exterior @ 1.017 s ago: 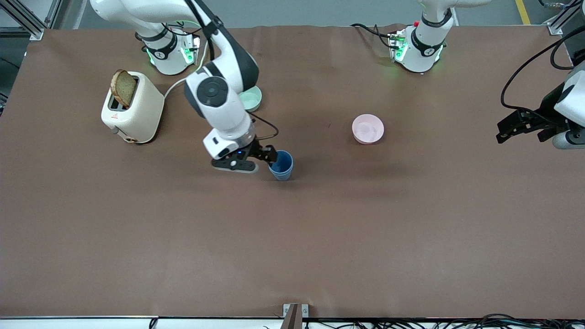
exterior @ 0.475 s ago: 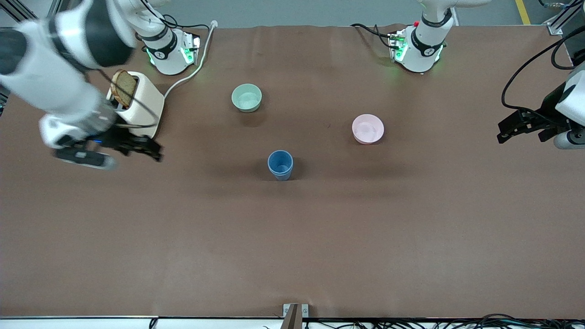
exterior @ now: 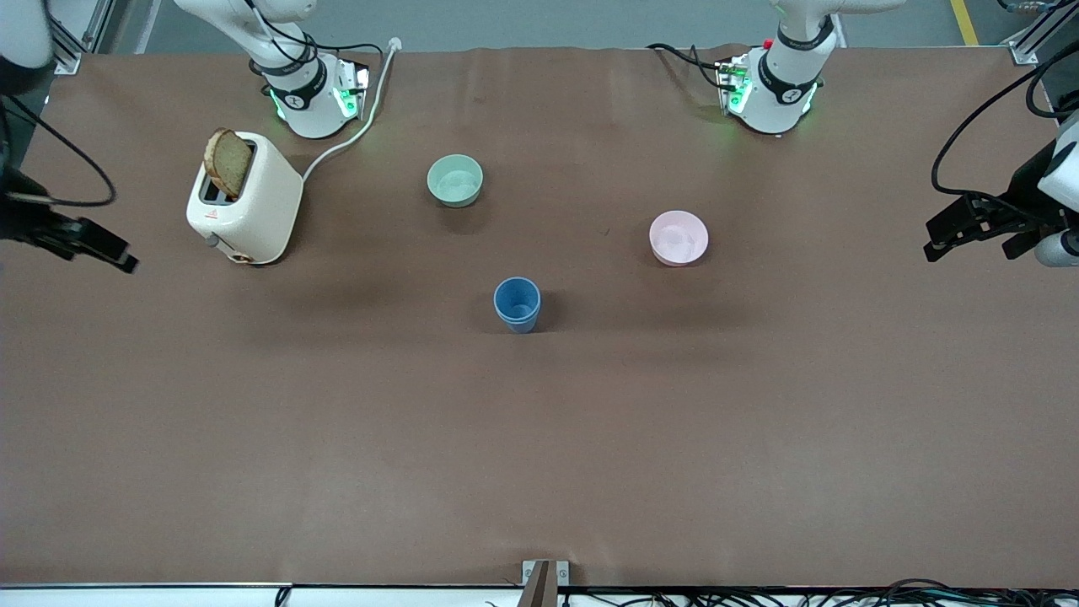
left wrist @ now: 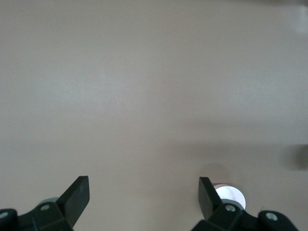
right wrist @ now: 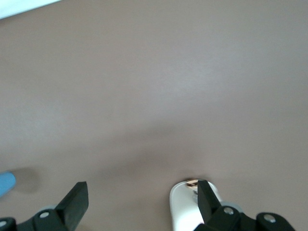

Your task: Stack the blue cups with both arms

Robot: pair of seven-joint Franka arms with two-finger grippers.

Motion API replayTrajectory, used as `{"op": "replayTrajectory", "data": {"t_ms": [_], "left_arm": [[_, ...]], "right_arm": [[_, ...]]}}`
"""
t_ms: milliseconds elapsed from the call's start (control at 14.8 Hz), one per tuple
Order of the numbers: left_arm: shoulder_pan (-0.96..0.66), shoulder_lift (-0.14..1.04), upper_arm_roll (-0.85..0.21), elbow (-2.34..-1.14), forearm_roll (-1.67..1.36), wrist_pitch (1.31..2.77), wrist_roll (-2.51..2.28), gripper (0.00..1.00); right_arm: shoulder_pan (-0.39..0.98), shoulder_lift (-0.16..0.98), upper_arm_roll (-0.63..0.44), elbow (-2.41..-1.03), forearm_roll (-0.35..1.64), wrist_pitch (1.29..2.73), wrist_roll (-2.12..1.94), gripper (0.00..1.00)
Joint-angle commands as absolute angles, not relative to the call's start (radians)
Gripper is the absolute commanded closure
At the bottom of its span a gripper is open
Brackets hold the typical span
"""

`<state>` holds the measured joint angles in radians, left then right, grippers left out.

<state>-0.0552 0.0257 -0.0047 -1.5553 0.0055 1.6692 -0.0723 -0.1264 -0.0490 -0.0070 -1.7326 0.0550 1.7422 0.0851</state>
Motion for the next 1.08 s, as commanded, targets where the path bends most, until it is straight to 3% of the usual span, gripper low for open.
{"op": "replayTrajectory", "data": {"t_ms": [0,203,475,1017], "left_arm": [[-0.054,0.018,-0.008,-1.548,0.0,1.643,-0.081,0.0],[-0.054,0.018,-0.008,-1.548,0.0,1.64,-0.078,0.0],[-0.055,0.017,-0.008,-1.546,0.002,1.64,-0.078,0.0],[-0.055,0.018,-0.014,-1.545,0.002,1.638,-0.081,0.0]], "right_arm": [[-0.156,-0.057,0.017,-1.608,0.046,1.639,0.049,0.0],[-0.152,-0.052,0.02,-1.513,0.046,1.53,0.049,0.0],[-0.117,-0.055,0.026,-1.506,0.046,1.445,0.051,0.0],[-0.094,-0.061,0.026,-1.52,0.046,1.439,0.052,0.0]]}}
